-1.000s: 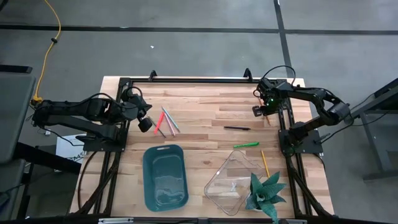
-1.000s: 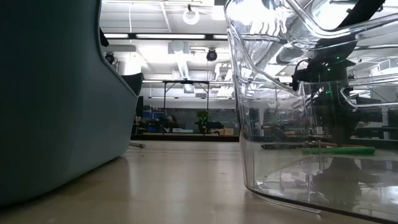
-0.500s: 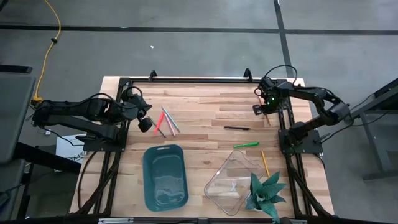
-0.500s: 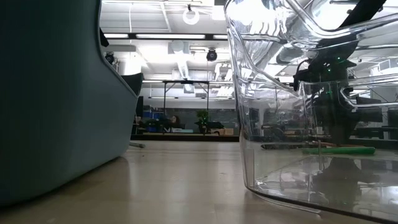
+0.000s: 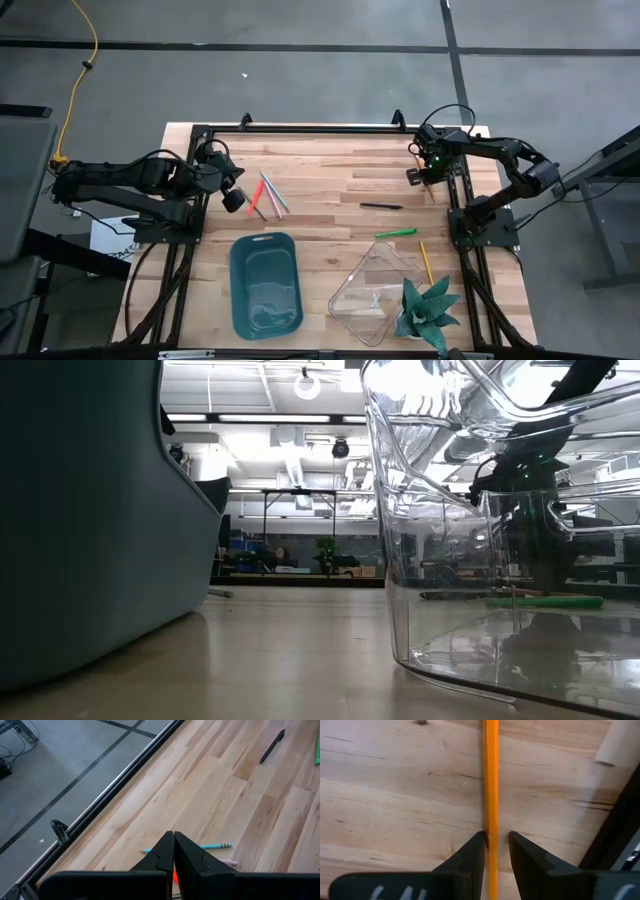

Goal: Sort pens & pencils
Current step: Put the dark orange pencil into the blue bin

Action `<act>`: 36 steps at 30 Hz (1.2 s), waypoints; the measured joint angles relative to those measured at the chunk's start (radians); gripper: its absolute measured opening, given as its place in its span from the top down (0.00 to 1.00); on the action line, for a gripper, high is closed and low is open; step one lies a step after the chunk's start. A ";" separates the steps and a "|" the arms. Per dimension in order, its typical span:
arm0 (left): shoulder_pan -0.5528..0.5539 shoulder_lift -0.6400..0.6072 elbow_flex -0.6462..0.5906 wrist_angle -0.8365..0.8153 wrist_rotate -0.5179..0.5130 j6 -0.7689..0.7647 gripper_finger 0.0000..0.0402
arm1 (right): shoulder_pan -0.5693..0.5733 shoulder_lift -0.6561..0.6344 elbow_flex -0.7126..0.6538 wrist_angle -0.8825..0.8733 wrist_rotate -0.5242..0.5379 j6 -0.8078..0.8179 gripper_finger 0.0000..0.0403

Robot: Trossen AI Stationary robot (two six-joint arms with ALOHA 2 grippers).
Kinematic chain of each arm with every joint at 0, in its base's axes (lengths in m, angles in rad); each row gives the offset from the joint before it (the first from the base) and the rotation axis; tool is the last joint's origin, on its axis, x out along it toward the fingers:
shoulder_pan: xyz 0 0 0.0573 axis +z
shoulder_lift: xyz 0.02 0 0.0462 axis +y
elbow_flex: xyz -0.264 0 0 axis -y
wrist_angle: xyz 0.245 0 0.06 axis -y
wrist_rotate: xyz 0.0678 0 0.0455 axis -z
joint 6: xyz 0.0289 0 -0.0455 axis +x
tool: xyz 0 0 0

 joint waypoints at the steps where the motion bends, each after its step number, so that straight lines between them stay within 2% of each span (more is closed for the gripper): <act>1: 0.000 0.000 0.000 0.000 0.000 0.000 1.00 | 0.000 0.000 0.000 0.000 0.001 0.000 0.80; 8: 0.000 0.000 0.000 0.000 0.000 0.000 1.00 | 0.000 0.001 -0.001 -0.001 0.003 0.000 0.82; 17: 0.000 0.000 0.000 0.000 0.000 0.000 1.00 | 0.001 0.002 -0.002 -0.002 0.002 0.000 0.98; 26: 0.000 0.000 0.000 0.101 -0.001 0.047 1.00 | 0.024 0.001 0.000 -0.004 -0.006 0.001 0.99; 36: 0.000 0.000 0.000 0.136 -0.002 0.077 1.00 | 0.095 0.004 0.096 -0.044 -0.054 0.004 0.99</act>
